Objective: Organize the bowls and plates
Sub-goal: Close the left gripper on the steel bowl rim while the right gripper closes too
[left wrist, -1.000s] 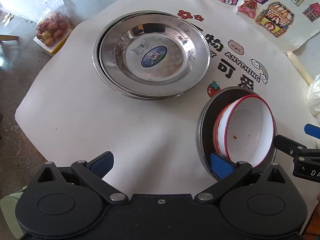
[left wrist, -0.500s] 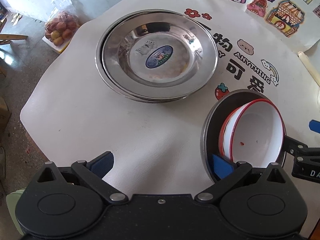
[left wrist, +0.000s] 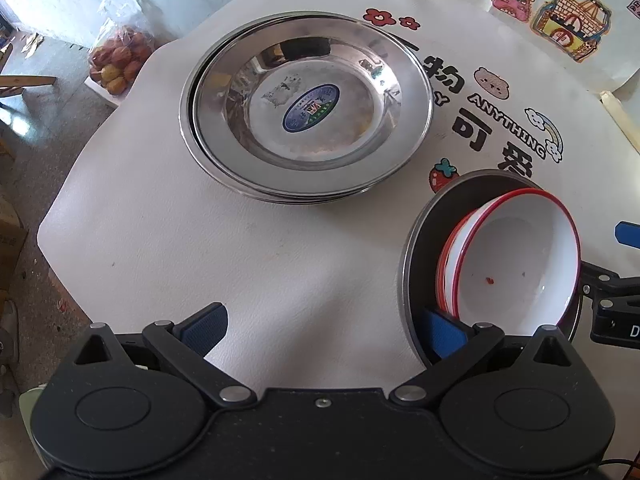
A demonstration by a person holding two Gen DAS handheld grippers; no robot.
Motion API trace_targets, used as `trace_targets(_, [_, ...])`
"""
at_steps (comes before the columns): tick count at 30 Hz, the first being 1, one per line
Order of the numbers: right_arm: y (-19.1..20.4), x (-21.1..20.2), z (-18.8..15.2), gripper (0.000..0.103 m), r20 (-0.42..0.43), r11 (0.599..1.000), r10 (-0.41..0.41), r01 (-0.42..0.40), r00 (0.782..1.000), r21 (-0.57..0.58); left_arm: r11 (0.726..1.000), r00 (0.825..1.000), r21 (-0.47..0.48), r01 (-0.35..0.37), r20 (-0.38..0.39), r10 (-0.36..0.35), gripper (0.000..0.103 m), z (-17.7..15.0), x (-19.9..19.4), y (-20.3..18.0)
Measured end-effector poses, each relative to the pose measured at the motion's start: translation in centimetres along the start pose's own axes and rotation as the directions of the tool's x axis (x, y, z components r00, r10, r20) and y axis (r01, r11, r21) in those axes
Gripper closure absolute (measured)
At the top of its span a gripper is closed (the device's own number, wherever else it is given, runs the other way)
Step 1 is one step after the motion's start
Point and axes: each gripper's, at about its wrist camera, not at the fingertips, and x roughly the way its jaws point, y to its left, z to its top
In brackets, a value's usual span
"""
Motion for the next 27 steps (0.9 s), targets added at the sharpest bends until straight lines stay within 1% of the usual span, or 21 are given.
trace_targets(4, [-0.19,0.16,-0.03,0.000,0.004,1.000,0.011,-0.011,1.000,0.006,1.000,1.000,0.001,0.001,-0.002,-0.001,0.001,0.04,0.09,-0.02])
trace_targets(8, [-0.23,0.18,-0.24,0.000,0.012,1.000,0.014,-0.014,1.000,0.009,1.000,1.000,0.023,-0.010,0.006,0.010,0.001,-0.06,0.00,-0.31])
trace_targets(11, [-0.09,0.11,-0.37,0.001,0.018,1.000,0.005,-0.006,1.000,0.013,0.999,1.000,0.031,-0.010,0.012,0.010,0.003,-0.11,-0.11,-0.43])
trace_targets(14, [0.04,-0.07,-0.48,0.005,0.025,1.000,0.008,-0.008,1.000,0.017,0.999,1.000,0.042,-0.001,0.016,0.000,0.008,-0.11,-0.25,-0.58])
trace_targets(17, [0.01,-0.25,-0.62,0.015,0.026,0.999,0.039,-0.040,0.999,0.026,0.999,1.000,0.052,0.010,0.018,-0.010,0.012,-0.08,-0.41,-0.74])
trace_targets(19, [0.09,-0.41,-0.70,0.024,0.025,0.998,0.062,-0.062,0.998,0.033,0.998,1.000,0.055,0.021,0.019,-0.022,0.017,-0.04,-0.47,-0.77])
trace_targets(20, [0.20,-0.45,-0.72,0.026,0.026,0.997,0.068,-0.069,0.997,0.036,0.998,0.999,0.056,0.028,0.019,-0.029,0.019,-0.05,-0.52,-0.78])
trace_targets(22, [0.41,-0.61,-0.76,0.037,0.026,0.995,0.084,-0.085,0.996,0.046,0.997,0.999,0.059,0.045,0.019,-0.046,0.027,-0.04,-0.64,-0.91])
trace_targets(24, [0.53,-0.70,-0.80,0.046,0.024,0.992,0.105,-0.106,0.994,0.063,0.996,0.997,0.063,0.068,0.019,-0.070,0.034,-0.07,-0.78,-0.91])
trace_targets(25, [0.56,-0.70,-0.79,0.048,0.023,0.990,0.113,-0.114,0.993,0.077,0.995,0.997,0.064,0.079,0.018,-0.080,0.038,-0.08,-0.82,-0.92])
trace_targets(27, [0.29,-0.55,-0.83,0.052,0.016,0.984,0.135,-0.136,0.991,0.114,0.993,0.995,0.067,0.098,0.015,-0.099,0.043,-0.04,-0.86,-0.99])
